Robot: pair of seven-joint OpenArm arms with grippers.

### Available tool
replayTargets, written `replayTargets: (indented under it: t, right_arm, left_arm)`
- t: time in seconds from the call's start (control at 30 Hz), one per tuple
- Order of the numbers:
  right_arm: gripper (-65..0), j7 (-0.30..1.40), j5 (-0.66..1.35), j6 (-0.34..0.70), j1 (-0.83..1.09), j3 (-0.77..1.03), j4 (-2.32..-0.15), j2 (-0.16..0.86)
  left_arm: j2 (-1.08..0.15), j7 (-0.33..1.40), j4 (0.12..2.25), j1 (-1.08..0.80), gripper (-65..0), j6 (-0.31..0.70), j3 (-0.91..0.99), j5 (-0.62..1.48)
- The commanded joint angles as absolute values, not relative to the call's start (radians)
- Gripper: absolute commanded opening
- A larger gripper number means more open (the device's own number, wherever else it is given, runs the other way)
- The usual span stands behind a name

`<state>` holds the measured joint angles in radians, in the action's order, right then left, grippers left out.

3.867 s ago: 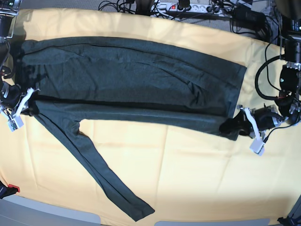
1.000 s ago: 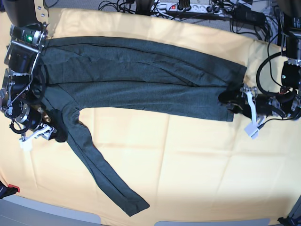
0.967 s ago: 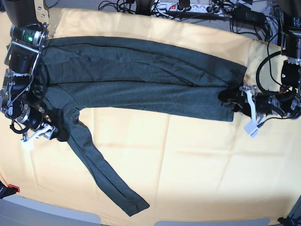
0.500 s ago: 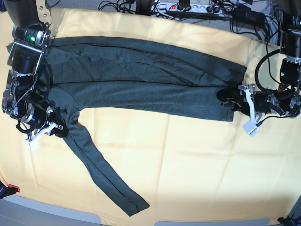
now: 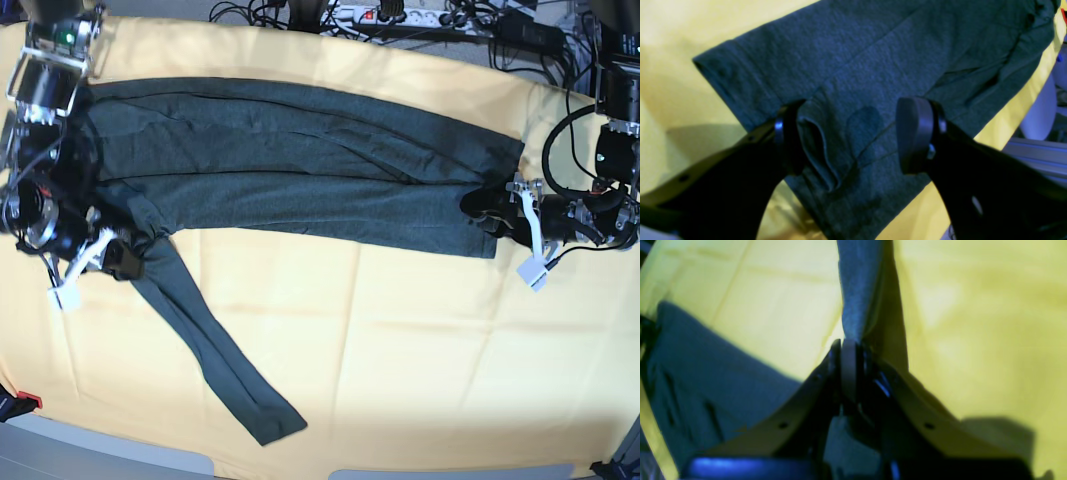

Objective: Fold the T-shirt properly
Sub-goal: 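Drag the hanging sleeve with the right gripper onto the folded shirt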

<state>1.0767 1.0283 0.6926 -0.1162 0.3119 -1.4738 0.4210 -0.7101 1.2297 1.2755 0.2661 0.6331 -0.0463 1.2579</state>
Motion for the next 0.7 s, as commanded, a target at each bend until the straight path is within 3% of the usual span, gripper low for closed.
replayTargets:
  t: [0.0,0.37,0.67]
  right_arm:
    - [-65.0,1.066,1.067,0.698,-0.11,0.318,-1.535,0.447]
    - [-65.0,1.21,1.237,0.698,0.157,0.322,-1.93,0.496]
    - [-65.0,1.325,1.34,0.698,0.251,0.321,-2.003,0.496]
  left_arm:
    - [-0.728,1.219,1.288,0.288,-23.2,0.636,-0.037,1.283]
    - [-0.728,1.219,1.288,0.289,-23.2,0.635,-0.037,1.283]
    - [-0.728,1.219,1.288,0.288,-23.2,0.635,-0.037,1.283]
